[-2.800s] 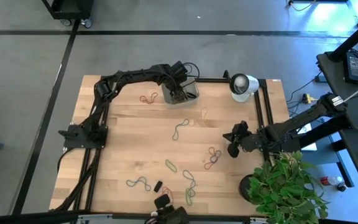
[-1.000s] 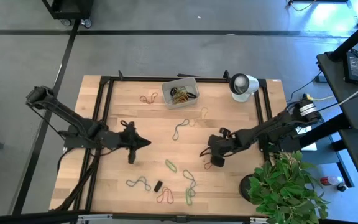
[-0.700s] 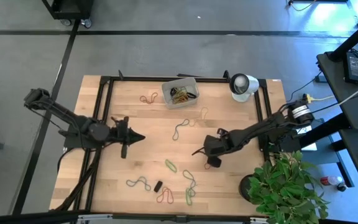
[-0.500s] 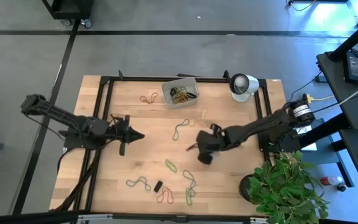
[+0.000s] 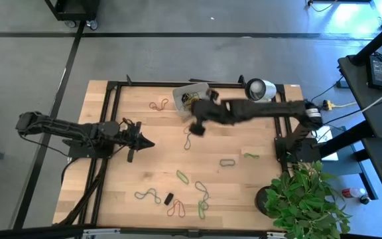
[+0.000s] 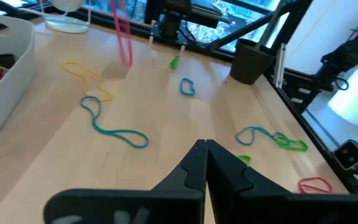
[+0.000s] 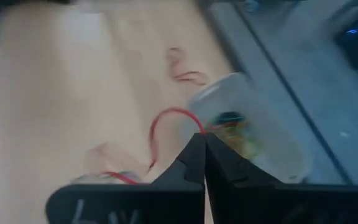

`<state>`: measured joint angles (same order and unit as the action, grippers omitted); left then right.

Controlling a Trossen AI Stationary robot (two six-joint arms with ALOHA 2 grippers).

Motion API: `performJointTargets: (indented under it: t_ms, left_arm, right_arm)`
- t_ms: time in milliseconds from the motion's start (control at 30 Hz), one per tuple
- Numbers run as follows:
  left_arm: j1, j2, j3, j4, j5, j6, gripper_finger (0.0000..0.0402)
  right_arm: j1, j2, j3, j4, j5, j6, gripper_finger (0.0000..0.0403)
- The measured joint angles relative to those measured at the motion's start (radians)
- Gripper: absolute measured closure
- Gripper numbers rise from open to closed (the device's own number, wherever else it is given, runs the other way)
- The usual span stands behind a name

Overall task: Pick and place rubber bands into bin
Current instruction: Put the middle red rubber band into the gray bin, then put the blue rubber band into the gray bin

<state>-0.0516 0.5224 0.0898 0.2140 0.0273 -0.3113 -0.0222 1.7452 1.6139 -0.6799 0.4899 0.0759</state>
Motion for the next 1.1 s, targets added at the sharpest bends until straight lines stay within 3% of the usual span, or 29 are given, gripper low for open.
performJointTargets:
  t_ms: [200,300,500,633,767,1100]
  left_arm:
    - [0.035,-0.002,-0.002,0.0,0.062,-0.008,0.04]
    - [0.035,-0.002,-0.002,-0.001,0.062,-0.015,0.04]
    - [0.035,-0.001,-0.002,-0.002,0.065,-0.015,0.04]
    - [0.035,-0.001,-0.002,-0.007,0.065,-0.015,0.04]
    - [0.035,-0.001,-0.002,-0.009,0.068,-0.015,0.04]
    - [0.035,-0.001,-0.002,-0.012,0.07,-0.032,0.04]
  right_arm:
    - [-0.176,0.124,0.134,0.005,-0.008,-0.085,0.0403]
    - [-0.24,0.179,0.152,0.019,-0.084,-0.088,0.0403]
    - [-0.318,0.303,0.153,0.031,-0.191,-0.08,0.0402]
    - [-0.339,0.377,0.153,0.06,-0.2,-0.009,0.0391]
    - [-0.347,0.424,0.153,0.056,-0.24,0.104,0.0367]
    - [-0.354,0.409,0.153,0.045,-0.284,0.155,0.0254]
